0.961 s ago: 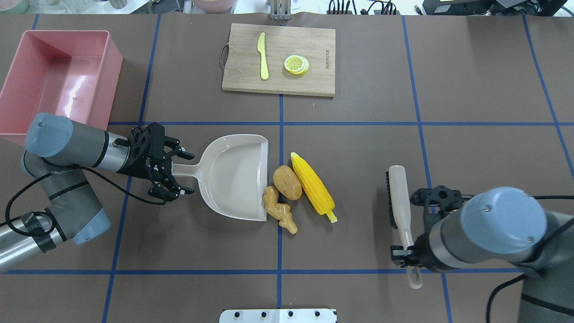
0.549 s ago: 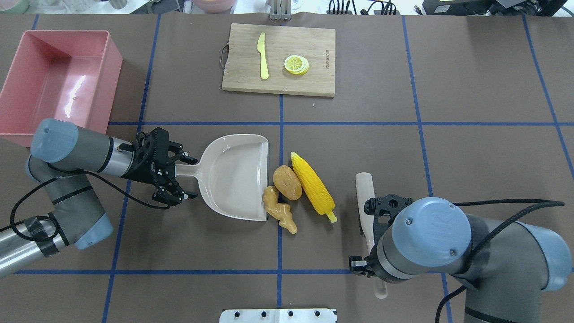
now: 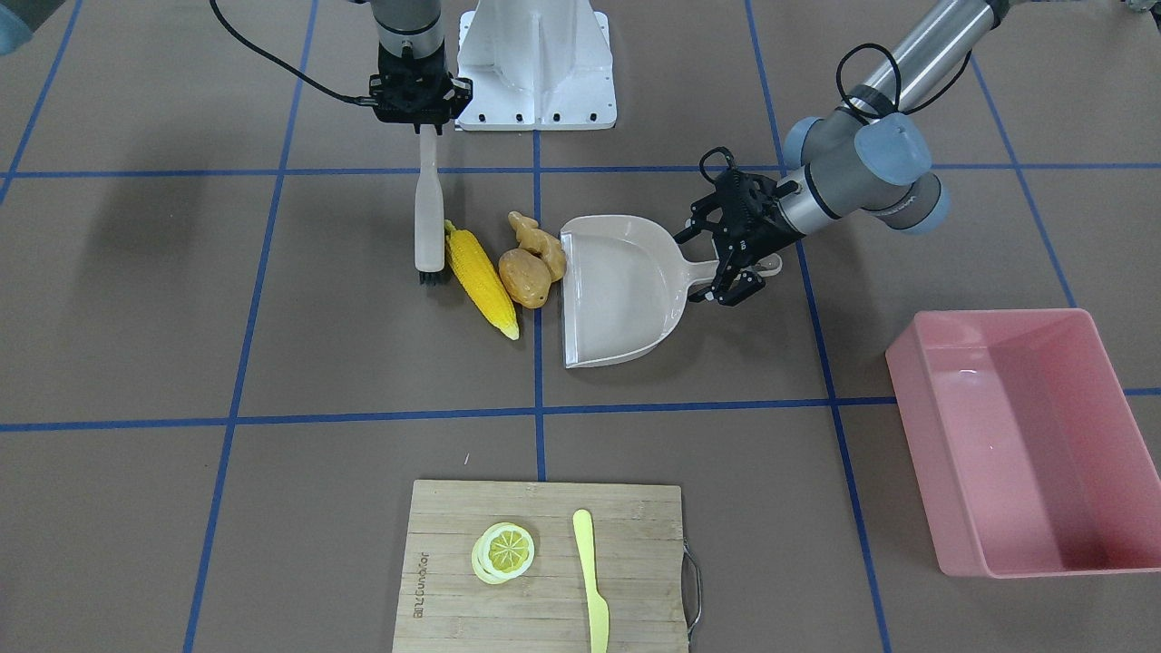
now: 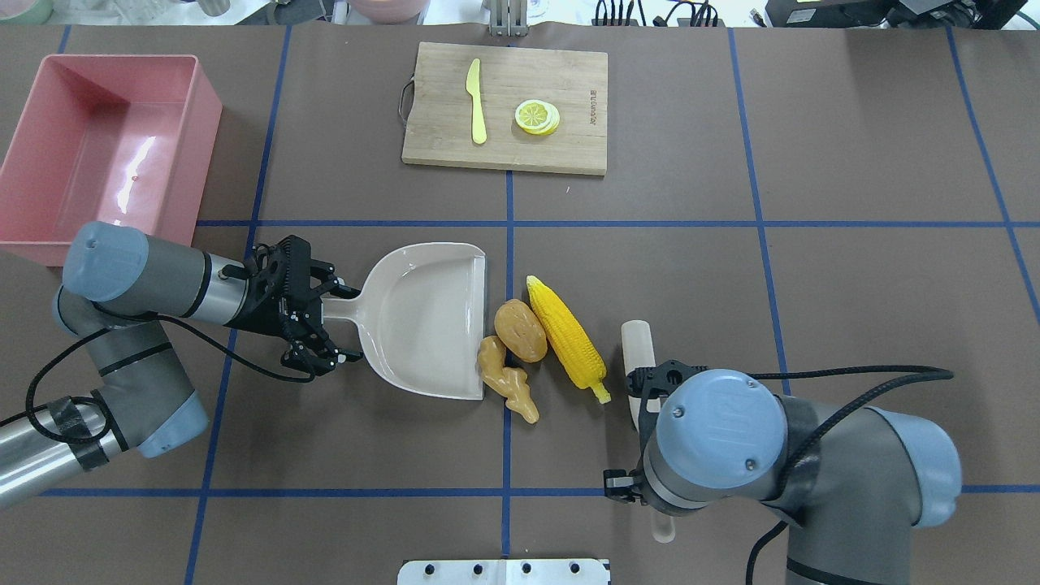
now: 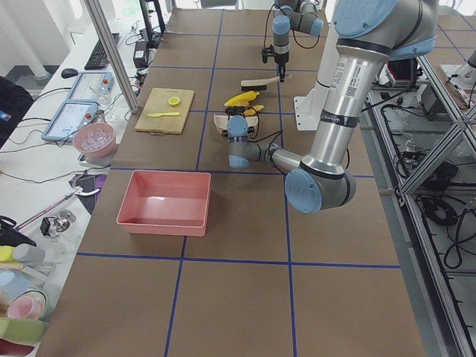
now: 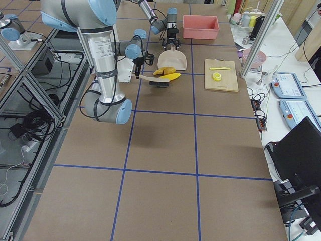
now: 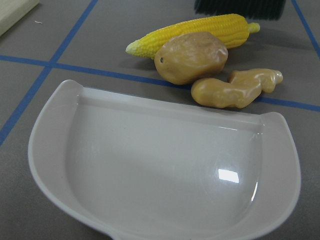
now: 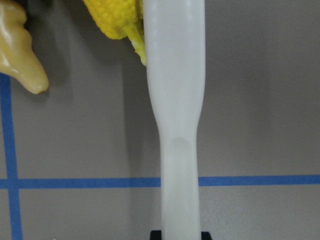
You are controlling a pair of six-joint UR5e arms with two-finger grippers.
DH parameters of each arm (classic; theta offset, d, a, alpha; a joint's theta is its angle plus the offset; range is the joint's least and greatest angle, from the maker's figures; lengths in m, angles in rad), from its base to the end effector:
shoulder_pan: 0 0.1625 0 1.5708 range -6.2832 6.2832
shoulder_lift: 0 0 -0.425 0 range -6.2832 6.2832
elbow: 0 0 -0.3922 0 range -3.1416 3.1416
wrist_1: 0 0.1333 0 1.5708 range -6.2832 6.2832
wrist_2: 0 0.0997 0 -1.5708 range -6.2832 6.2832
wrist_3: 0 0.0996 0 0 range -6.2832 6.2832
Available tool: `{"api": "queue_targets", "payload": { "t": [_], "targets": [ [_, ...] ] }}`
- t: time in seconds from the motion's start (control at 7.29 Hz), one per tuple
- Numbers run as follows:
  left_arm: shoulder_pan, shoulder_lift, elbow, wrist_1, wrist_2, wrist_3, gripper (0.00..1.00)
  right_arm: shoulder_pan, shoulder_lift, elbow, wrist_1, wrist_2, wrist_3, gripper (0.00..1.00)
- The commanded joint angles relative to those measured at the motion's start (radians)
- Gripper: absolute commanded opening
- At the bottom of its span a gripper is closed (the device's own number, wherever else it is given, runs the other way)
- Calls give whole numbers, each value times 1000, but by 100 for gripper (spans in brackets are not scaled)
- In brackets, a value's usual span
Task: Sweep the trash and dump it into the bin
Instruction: 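Sweep the potato, ginger and corn into the dustpan with the right-held brush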
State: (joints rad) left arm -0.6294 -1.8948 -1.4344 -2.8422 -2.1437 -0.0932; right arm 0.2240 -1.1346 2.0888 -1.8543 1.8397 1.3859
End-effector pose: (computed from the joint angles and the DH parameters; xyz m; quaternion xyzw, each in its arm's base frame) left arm 0.4504 -0.4261 0.4025 0.4515 0.4993 0.4659 0.5743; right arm -0.5068 -0.2250 0.2410 -0.0577 -0.3450 -0.0258 0.9365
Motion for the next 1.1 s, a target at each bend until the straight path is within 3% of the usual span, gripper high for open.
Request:
{"api": "queue_targets", "payload": {
  "t": [0.0, 0.27, 0.55, 0.96],
  "targets": [
    [2, -1, -1, 7, 4, -2, 98, -8, 88, -89, 3, 0, 1, 0],
    [2, -3, -6, 12, 16, -5, 98, -6, 119, -139, 56, 1, 7, 0],
    [4, -3, -12, 21, 24, -11, 98, -6, 145, -151, 58, 3, 10, 0],
    [4, -7, -8, 23, 25, -11, 98, -2, 246, -245, 60, 4, 5, 0]
  ]
}}
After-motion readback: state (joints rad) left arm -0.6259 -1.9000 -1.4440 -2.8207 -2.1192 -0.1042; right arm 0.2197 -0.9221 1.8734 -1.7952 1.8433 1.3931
